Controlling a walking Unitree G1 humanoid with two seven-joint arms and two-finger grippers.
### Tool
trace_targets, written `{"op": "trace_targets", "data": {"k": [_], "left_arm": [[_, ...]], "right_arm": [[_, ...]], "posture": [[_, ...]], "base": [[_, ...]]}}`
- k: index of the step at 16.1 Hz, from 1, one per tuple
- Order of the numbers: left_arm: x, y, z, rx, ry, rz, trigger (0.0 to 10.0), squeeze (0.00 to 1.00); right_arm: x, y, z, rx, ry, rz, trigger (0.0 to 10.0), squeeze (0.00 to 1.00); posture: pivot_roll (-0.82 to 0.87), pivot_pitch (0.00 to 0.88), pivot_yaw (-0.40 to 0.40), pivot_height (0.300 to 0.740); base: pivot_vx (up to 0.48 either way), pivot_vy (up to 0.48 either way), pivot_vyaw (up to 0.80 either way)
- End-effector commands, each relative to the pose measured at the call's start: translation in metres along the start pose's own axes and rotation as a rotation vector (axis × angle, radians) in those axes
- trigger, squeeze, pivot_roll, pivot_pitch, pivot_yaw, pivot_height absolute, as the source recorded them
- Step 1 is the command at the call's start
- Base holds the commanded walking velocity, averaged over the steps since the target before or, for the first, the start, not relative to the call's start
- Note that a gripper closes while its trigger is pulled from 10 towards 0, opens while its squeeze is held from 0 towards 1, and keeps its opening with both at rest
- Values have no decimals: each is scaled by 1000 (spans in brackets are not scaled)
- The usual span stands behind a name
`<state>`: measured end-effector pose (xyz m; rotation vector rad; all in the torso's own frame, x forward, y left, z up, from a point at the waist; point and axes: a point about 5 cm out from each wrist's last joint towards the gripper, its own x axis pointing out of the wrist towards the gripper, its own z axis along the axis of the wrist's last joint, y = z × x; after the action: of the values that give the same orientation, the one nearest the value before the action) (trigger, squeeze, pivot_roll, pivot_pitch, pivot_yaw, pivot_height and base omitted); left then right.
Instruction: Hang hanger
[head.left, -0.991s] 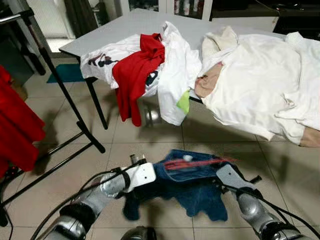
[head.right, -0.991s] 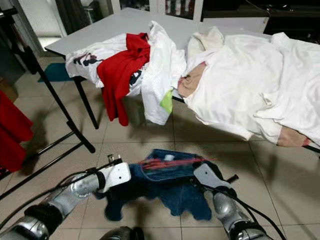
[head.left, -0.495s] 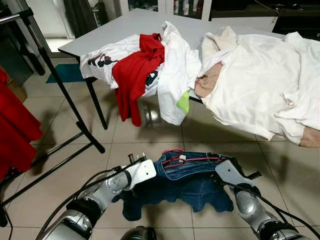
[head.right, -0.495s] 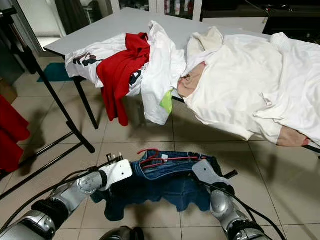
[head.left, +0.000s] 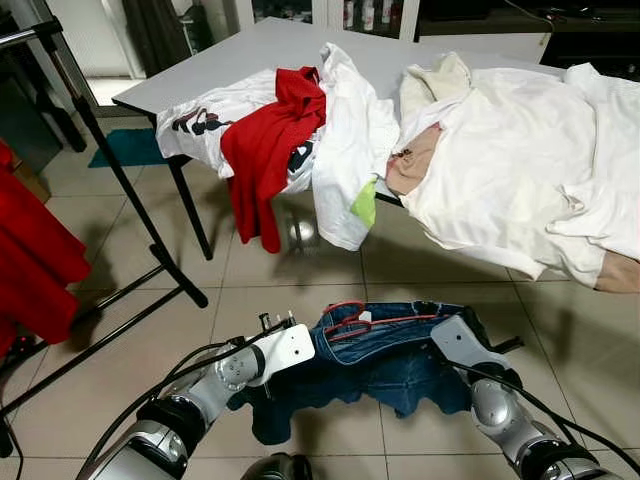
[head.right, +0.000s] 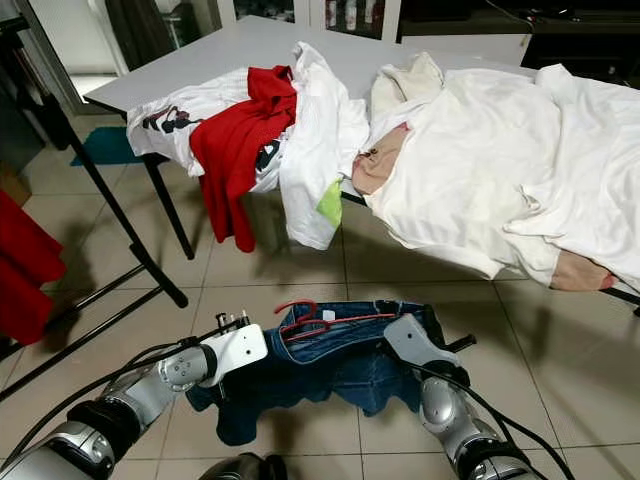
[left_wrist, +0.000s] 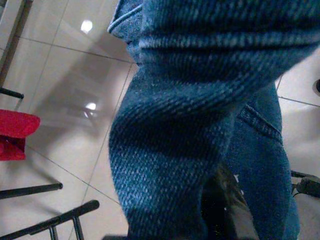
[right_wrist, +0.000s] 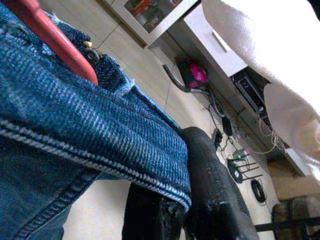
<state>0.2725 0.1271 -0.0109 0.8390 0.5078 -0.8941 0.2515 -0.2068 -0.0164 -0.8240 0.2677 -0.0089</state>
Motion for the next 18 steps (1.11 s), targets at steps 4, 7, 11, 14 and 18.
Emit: {"op": "trace_targets", "data": {"k": [4, 7, 11, 14, 18], "left_arm": [[-11, 1, -32, -39, 147, 4, 10000, 0], [-11, 1, -32, -39, 147, 4, 10000, 0], [-11, 0, -34, -42, 162, -1, 10000, 0], [4, -11, -23, -63, 224, -6, 10000, 0], [3, -7, -24, -64, 231, 5, 10000, 0]], "right_arm": [[1, -25, -16, -8, 60, -118, 0, 0], [1, -25, -16, -8, 60, -118, 0, 0], [0, -25, -15, -15, 41, -122, 0, 0], [0, -10, 17, -74, -242, -12, 0, 0], [-1, -1, 28, -71, -298, 22, 0, 0]], "posture": [[46, 0, 81, 740], [46, 0, 81, 740], [44, 0, 81, 740], [30, 0, 53, 740], [22, 0, 57, 740]], "base": [[0, 0, 0], [0, 0, 0], [0, 0, 0], [0, 0, 0], [0, 0, 0]]}}
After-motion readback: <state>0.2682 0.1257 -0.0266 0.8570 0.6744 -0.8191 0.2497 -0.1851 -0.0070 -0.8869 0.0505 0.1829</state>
